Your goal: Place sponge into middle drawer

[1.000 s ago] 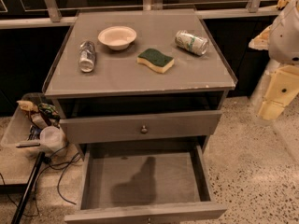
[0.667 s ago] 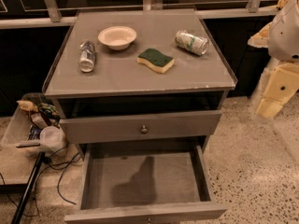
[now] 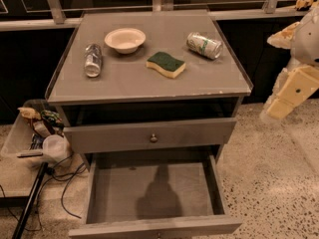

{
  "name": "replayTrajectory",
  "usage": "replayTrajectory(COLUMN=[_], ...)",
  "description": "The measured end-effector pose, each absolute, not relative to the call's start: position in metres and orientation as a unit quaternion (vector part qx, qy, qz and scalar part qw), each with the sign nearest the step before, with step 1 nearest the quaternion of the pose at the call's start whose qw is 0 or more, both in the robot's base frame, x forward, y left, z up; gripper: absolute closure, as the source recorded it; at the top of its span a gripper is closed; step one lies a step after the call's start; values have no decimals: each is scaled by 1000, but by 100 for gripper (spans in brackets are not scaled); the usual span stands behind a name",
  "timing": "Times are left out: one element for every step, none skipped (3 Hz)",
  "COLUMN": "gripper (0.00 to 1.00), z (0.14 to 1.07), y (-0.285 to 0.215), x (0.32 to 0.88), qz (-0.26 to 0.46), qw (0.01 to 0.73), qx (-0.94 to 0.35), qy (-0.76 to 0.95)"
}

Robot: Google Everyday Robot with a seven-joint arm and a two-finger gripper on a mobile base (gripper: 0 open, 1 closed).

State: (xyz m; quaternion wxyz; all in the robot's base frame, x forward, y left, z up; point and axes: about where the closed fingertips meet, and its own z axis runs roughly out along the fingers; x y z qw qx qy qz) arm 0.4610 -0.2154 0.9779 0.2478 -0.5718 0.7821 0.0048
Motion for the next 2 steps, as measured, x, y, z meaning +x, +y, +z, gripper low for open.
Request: replayTrajectory(gripper=[0, 0], z=[977, 979], y=[-201, -201], x=[481, 478], qz=[23, 23], qw=[304, 304], qx=[-559, -559], qy=[771, 771])
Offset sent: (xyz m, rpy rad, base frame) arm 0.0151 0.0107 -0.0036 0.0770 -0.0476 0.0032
